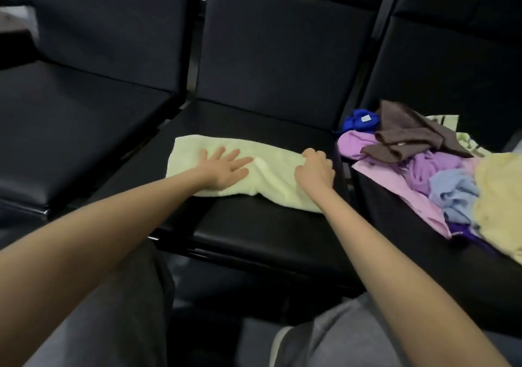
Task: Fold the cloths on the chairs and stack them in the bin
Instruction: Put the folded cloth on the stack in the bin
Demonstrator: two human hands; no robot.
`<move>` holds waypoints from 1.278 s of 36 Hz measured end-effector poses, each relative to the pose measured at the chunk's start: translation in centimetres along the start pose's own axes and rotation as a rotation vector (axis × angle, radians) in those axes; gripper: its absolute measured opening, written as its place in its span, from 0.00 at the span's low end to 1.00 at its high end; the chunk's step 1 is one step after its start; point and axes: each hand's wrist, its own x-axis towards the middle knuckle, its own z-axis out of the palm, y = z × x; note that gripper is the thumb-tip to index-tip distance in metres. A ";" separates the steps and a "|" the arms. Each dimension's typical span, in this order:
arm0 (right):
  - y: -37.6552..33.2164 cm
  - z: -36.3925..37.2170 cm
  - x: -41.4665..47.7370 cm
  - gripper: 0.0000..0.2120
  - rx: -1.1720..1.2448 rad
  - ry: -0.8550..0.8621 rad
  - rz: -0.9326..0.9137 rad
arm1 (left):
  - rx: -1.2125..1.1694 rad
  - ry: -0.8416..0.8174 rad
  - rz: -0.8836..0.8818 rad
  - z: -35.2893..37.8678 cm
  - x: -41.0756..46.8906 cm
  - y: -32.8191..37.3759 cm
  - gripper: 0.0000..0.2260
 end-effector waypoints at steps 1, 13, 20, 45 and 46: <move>-0.3 0.5 -0.5 0.20 0.072 0.027 -0.053 | -0.017 0.027 -0.082 0.1 0.4 0.3 0.22; -1.1 2.9 -0.8 0.22 0.117 -0.454 -0.321 | -0.667 -0.019 -0.460 -0.9 -0.1 6.9 0.29; 0.6 3.3 0.3 0.25 0.266 -0.363 -0.147 | -0.815 -0.100 -0.154 -4.9 -4.8 3.5 0.19; -1.7 1.7 -5.3 0.09 0.209 -0.221 -0.484 | -0.124 0.195 0.019 -1.6 -9.0 -0.5 0.24; -1.9 1.7 -5.2 0.09 0.251 -0.212 -0.466 | -0.113 0.176 0.029 -1.4 -9.0 -0.1 0.29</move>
